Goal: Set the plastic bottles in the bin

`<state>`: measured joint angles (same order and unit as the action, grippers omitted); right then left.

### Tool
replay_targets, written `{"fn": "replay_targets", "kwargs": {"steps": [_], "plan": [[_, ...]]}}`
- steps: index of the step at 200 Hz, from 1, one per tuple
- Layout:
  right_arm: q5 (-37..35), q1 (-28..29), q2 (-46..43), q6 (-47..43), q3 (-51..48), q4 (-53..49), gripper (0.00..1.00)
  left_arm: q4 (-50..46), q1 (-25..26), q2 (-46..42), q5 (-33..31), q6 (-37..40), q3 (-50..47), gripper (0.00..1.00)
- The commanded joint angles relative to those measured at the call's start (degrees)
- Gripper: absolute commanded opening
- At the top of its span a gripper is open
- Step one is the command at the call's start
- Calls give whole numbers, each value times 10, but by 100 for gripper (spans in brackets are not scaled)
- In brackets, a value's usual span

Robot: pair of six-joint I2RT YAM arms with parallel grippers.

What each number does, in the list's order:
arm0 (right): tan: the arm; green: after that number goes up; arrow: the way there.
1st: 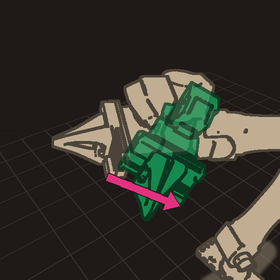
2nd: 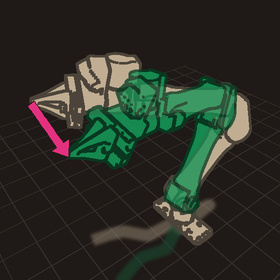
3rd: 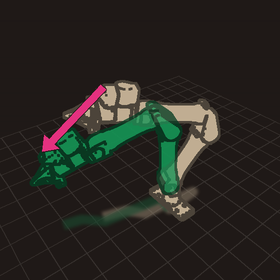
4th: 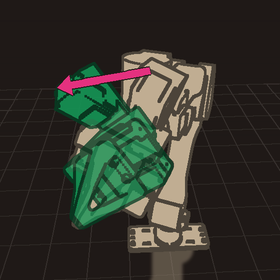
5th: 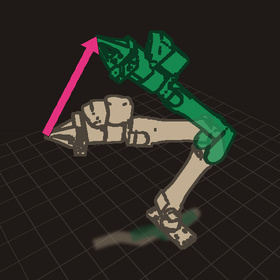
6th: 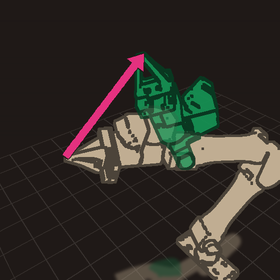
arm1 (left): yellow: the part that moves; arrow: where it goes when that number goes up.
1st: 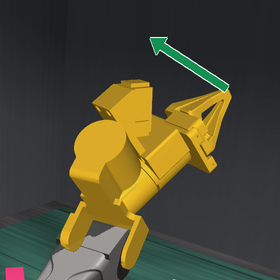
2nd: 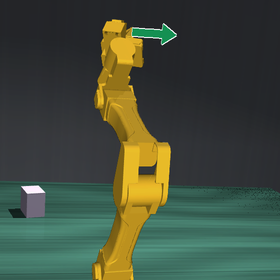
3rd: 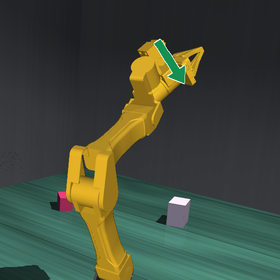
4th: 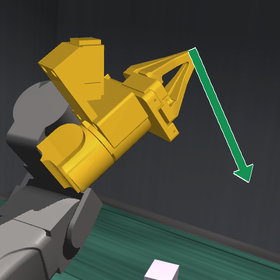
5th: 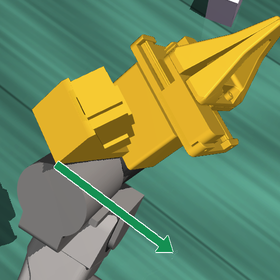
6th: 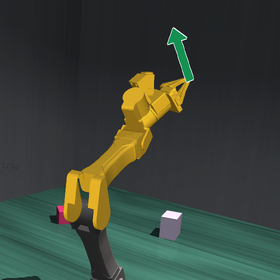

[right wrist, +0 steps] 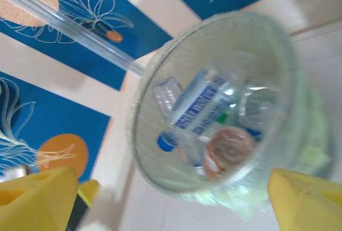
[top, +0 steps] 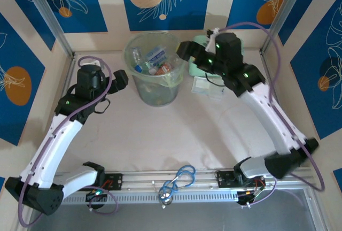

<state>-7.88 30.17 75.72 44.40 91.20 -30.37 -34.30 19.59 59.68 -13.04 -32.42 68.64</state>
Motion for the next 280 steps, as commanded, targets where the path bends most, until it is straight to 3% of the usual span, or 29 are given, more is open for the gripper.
{"fn": "replay_targets", "kwargs": {"steps": [1, 12, 41, 59, 70, 91, 122, 138, 151, 181, 197, 221, 235, 247, 253, 258, 272, 280], "plan": [[-135, 8, -81, -84, -87, -75, 95, 83, -9, -40, -126, 100, -54, 100], [-153, 0, -132, -80, -143, -85, 100, 116, -8, -46, -153, 143, -86, 100], [-196, -41, -268, -11, -304, -119, 99, 213, -8, -45, -218, 218, -197, 100], [-303, -57, -366, 73, -436, -158, 99, 299, -9, -34, -252, 250, -270, 100], [-349, -66, -433, 26, -517, -127, 99, 346, -10, -12, -280, 257, -304, 100], [-369, -73, -519, -112, -633, -40, 99, 403, -16, 48, -332, 236, -340, 100], [-472, -81, -496, -146, -691, 48, 99, 522, -31, 126, -303, 258, -376, 100], [-561, -94, -441, -141, -716, 109, 99, 634, -37, 159, -297, 282, -406, 100], [-579, -121, -385, -157, -739, 185, 99, 664, -44, 195, -279, 304, -408, 100], [-505, -191, -249, -192, -729, 310, 99, 778, -64, 234, -239, 344, -441, 100], [-439, -207, -187, -266, -743, 471, 99, 881, -89, 259, -214, 332, -478, 100], [-222, -238, -112, -371, -779, 701, 99, 850, -117, 256, -130, 322, -470, 100], [-174, -248, -59, -395, -757, 734, 99, 830, -130, 264, -50, 326, -460, 100], [-143, -264, -19, -398, -732, 742, 99, 878, -139, 299, 18, 341, -473, 100], [-105, -280, -10, -389, -702, 685, 99, 945, -141, 313, 7, 342, -489, 100], [-55, -297, -1, -383, -681, 657, 99, 929, -146, 302, -1, 325, -494, 100], [34, -325, 29, -361, -660, 658, 99, 928, -155, 299, 6, 321, -496, 100], [55, -328, 61, -359, -678, 732, 99, 940, -155, 303, 8, 321, -499, 100]]}}
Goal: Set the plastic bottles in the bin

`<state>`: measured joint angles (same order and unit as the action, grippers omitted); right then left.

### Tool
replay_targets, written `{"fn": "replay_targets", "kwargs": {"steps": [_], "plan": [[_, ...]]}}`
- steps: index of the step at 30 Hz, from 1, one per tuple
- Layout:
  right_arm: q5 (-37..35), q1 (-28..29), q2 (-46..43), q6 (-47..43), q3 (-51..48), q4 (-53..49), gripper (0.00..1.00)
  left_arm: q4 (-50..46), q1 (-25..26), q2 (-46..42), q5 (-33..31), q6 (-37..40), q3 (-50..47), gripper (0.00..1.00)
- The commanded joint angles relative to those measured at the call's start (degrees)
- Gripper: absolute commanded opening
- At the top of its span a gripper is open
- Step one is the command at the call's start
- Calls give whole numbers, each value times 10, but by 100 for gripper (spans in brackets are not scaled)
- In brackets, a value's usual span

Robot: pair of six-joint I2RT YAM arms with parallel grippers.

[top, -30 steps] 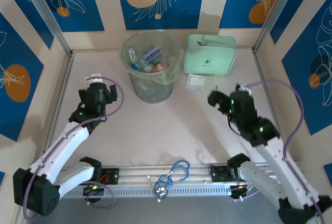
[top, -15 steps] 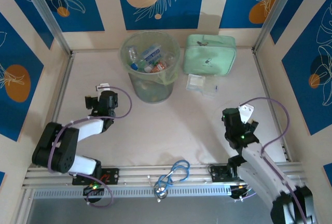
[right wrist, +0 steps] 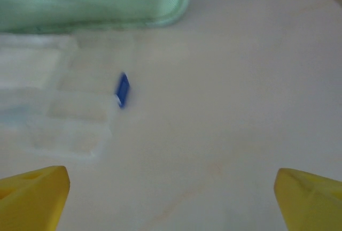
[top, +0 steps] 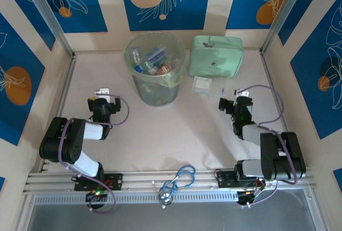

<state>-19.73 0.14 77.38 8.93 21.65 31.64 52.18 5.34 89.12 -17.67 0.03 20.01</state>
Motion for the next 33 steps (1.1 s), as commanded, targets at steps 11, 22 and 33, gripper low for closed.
{"fn": "replay_targets", "kwargs": {"steps": [11, 22, 33], "plan": [[94, 6, 93, -17, 17, 149, 99, 60, -11, 5, 53, -1, -8, 100], [93, 8, 98, -19, 17, 155, 99, 20, -9, 6, 128, 28, 14, 100], [108, 6, 96, -22, 17, 153, 99, 18, -11, 6, 133, 26, 15, 100]]}}
